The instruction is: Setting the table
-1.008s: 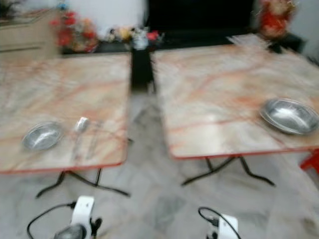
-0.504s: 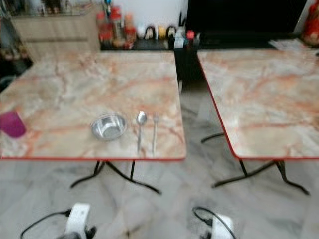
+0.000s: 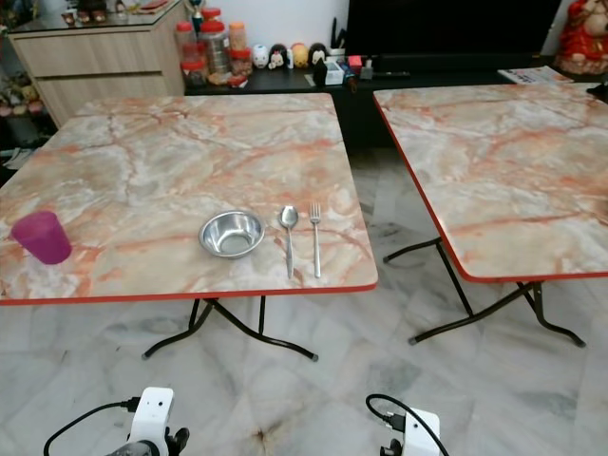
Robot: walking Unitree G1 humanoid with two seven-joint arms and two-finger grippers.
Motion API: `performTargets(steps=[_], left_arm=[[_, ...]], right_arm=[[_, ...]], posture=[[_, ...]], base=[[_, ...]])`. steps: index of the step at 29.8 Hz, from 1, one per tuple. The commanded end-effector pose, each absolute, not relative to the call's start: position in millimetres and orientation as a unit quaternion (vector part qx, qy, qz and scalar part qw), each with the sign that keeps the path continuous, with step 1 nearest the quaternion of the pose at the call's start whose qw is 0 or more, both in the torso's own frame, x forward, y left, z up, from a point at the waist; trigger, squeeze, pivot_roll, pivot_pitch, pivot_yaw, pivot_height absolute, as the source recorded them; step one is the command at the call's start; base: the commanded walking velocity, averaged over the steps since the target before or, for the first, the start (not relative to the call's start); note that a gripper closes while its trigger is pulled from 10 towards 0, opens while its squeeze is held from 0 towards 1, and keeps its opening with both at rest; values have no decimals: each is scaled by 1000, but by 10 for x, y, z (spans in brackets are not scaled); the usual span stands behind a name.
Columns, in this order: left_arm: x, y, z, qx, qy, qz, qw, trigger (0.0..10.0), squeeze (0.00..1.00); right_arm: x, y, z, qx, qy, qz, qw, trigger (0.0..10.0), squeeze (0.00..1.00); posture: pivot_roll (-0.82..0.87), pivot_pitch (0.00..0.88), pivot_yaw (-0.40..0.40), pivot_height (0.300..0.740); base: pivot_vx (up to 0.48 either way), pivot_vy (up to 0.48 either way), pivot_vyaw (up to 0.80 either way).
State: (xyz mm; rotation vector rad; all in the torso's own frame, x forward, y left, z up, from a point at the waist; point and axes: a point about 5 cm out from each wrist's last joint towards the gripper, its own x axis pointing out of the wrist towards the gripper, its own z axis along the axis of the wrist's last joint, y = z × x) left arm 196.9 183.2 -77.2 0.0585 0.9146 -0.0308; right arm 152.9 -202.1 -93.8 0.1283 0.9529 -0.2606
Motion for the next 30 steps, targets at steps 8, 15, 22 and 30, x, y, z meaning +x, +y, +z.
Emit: performTargets(steps=[8, 15, 22, 30], left_arm=[[1989, 1842, -761, 34, 440, -18, 897, 10000, 0], [1988, 1839, -762, 33, 440, -16, 897, 10000, 0], [1985, 1834, -764, 32, 441, -17, 897, 10000, 0], [1986, 1830, -764, 31, 441, -17, 897, 10000, 0]], right_arm=[[1553, -2017, -929, 49, 456, -114, 881, 10000, 0], [1545, -2012, -933, 60, 455, -124, 880, 10000, 0], [1545, -2016, -932, 60, 455, -125, 880, 10000, 0], [1547, -2018, -932, 55, 457, -121, 880, 10000, 0]], posture=[[-23, 0, 23, 725], [-22, 0, 20, 725], [-21, 0, 18, 725], [-22, 0, 17, 725]], base=[[0, 0, 86], [0, 0, 343], [0, 0, 0], [97, 0, 0]])
